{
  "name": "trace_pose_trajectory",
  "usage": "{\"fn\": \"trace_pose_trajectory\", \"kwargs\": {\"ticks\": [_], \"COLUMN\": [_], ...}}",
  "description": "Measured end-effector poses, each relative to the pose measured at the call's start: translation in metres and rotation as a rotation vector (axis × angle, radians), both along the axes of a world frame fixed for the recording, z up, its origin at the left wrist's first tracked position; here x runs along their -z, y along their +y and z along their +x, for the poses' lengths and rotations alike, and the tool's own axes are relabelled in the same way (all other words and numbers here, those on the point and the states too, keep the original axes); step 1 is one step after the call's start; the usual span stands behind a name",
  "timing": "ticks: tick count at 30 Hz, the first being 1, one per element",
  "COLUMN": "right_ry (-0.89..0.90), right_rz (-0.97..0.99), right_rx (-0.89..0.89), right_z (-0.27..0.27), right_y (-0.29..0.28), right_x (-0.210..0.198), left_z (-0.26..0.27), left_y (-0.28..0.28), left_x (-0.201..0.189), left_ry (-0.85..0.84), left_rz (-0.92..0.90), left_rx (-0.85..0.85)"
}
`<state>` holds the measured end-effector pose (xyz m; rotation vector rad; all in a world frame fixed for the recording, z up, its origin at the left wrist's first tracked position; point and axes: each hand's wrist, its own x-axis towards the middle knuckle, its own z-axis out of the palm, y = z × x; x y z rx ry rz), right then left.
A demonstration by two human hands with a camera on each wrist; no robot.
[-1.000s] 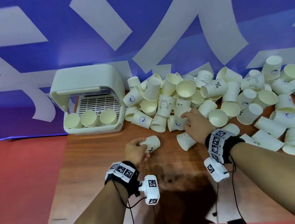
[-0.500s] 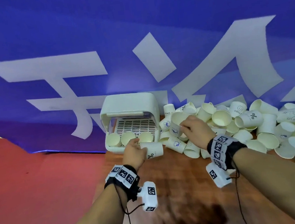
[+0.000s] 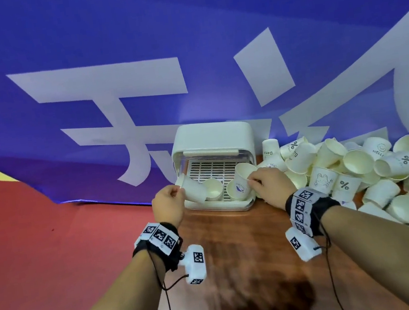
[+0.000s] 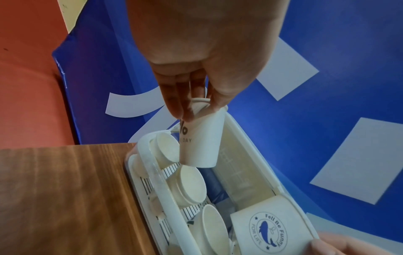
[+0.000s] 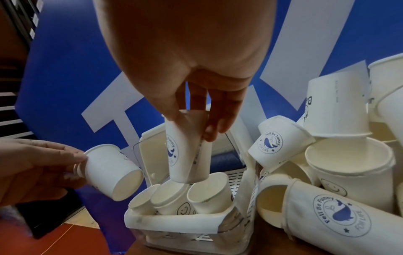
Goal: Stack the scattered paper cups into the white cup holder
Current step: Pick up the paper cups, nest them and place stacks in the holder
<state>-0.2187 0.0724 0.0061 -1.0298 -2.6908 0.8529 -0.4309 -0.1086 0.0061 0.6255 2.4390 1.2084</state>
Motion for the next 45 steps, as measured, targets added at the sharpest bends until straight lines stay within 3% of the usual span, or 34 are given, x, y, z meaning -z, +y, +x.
{"fn": "trace_pose_trajectory", "kwargs": {"ticks": [12, 17, 26, 33, 45], "right_ry": [-0.129, -0.191, -0.348, -0.458, -0.176], "right_rz": [0.048, 0.044, -0.009, -0.037, -0.107], "right_rx": [-0.006, -0.027, -0.13, -0.14, -0.018], "right_z": [-0.025, -0.034, -0.046, -0.052, -0.038], "right_y": [0.008, 0.012, 0.009, 0.008, 0.001], "right_x": [0.021, 0.035, 0.065, 0.079, 0.069], "left_z": [-0.048, -0.052, -0.054, -0.056, -0.033], "left_y": [0.016, 0.023, 0.03, 0.033, 0.032], "left_x": [0.036, 0.047, 0.079, 0.092, 0.055], "left_ry": [0.144, 0.192, 0.169, 0.175, 0.182], "left_rz": [-0.121, -0.202, -0.348, -0.434, -0.315], "left_rx": [0.16, 0.303, 0.445, 0.451, 0.416]}}
